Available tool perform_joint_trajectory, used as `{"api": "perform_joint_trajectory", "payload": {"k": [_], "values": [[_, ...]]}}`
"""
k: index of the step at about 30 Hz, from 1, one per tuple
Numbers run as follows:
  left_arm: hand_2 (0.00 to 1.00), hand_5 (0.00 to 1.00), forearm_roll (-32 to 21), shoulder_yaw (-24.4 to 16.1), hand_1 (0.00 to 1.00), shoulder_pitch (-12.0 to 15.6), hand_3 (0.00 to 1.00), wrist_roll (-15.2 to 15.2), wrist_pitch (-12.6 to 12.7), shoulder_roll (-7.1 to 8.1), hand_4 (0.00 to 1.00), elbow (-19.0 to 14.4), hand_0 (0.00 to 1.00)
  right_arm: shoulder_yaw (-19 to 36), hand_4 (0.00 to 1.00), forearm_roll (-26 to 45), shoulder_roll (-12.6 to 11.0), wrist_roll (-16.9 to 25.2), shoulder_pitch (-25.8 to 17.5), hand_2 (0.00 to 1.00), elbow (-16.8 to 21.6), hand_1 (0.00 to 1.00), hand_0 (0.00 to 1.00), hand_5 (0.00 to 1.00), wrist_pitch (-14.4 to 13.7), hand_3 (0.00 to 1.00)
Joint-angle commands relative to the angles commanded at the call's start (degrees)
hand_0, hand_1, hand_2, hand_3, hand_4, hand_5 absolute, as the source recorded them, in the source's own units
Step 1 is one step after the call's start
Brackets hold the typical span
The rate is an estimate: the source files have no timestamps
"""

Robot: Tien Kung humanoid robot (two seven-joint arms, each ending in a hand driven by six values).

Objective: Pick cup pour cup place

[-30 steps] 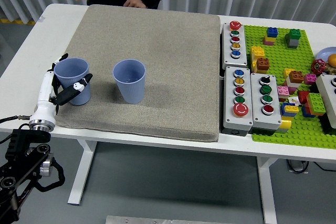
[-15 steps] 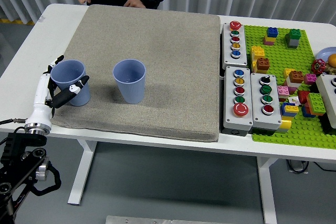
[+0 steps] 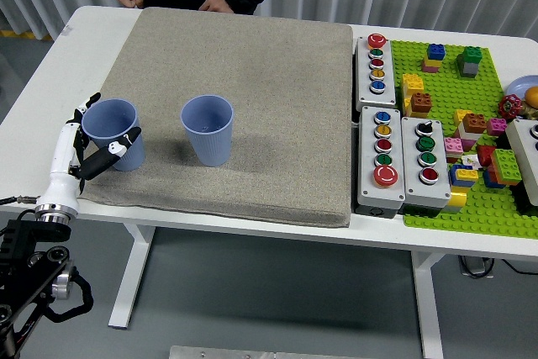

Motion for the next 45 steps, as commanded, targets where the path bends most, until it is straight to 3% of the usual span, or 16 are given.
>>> {"api": "perform_joint_trajectory", "payload": {"k": [8, 18, 32, 37, 38, 42, 43, 44, 45], "values": [[0.867, 0.390, 0.5, -0.6, 0.734, 1.0, 0.948, -0.2, -0.4, 0.17, 0.960, -0.8, 0.733, 0.2, 0.301, -0.3, 0.0, -0.1, 0.0, 0.715, 0.0, 0.678, 0.719, 0.327, 0.0, 0.686], [0.871, 0.399, 1.9, -2.4, 0.743, 3.7, 0.954, -0.1, -0.3, 0.70, 0.961, -4.6, 0.735, 0.5, 0.300, -0.8, 0.0, -0.1, -0.5, 0.715, 0.0, 0.678, 0.719, 0.327, 0.0, 0.686], [0.871, 0.421, 1.9, -4.9, 0.748, 3.7, 0.956, 0.2, 0.0, 0.97, 0.960, -5.4, 0.737, 0.3, 0.300, -0.5, 0.0, 0.0, -0.9, 0.715, 0.0, 0.678, 0.719, 0.327, 0.0, 0.685], [0.871, 0.421, 2.3, -8.0, 0.748, 3.1, 0.956, 0.6, 0.7, 1.37, 0.960, -7.1, 0.737, 0.3, 0.300, -0.4, 0.0, 0.0, -0.9, 0.715, 0.0, 0.678, 0.719, 0.327, 0.0, 0.685], [0.892, 0.724, 2.1, -9.1, 0.753, 2.8, 0.935, 0.8, 0.9, 1.66, 0.969, -7.3, 0.745, 0.3, 0.299, -0.3, 0.0, 0.1, -0.9, 0.715, 0.0, 0.678, 0.719, 0.326, 0.0, 0.685], [0.892, 0.724, -3.0, -12.4, 0.753, 0.9, 0.935, 1.3, 2.4, 3.01, 0.969, -6.6, 0.745, 0.0, 0.299, 0.0, -0.2, 0.1, -0.7, 0.715, 0.0, 0.678, 0.719, 0.326, -0.1, 0.685], [0.892, 0.724, -5.0, -13.4, 0.753, 0.1, 0.935, 1.7, 1.6, 3.50, 0.969, -6.2, 0.745, -0.1, 0.299, 0.2, -0.2, 0.2, -0.6, 0.715, 0.0, 0.678, 0.719, 0.326, -0.1, 0.685], [0.949, 0.998, -7.6, -14.5, 0.858, -0.9, 0.972, 2.0, 0.1, 4.06, 0.926, -5.7, 0.842, -0.2, 0.300, 0.4, -0.3, 0.2, -0.5, 0.714, 0.0, 0.678, 0.719, 0.323, -0.1, 0.684], [0.949, 0.998, -9.9, -15.3, 0.858, -1.8, 0.972, 1.9, -1.0, 4.49, 0.926, -5.3, 0.842, -0.3, 0.300, 0.6, -0.3, 0.3, -0.5, 0.714, 0.0, 0.678, 0.719, 0.323, -0.1, 0.684]]}}
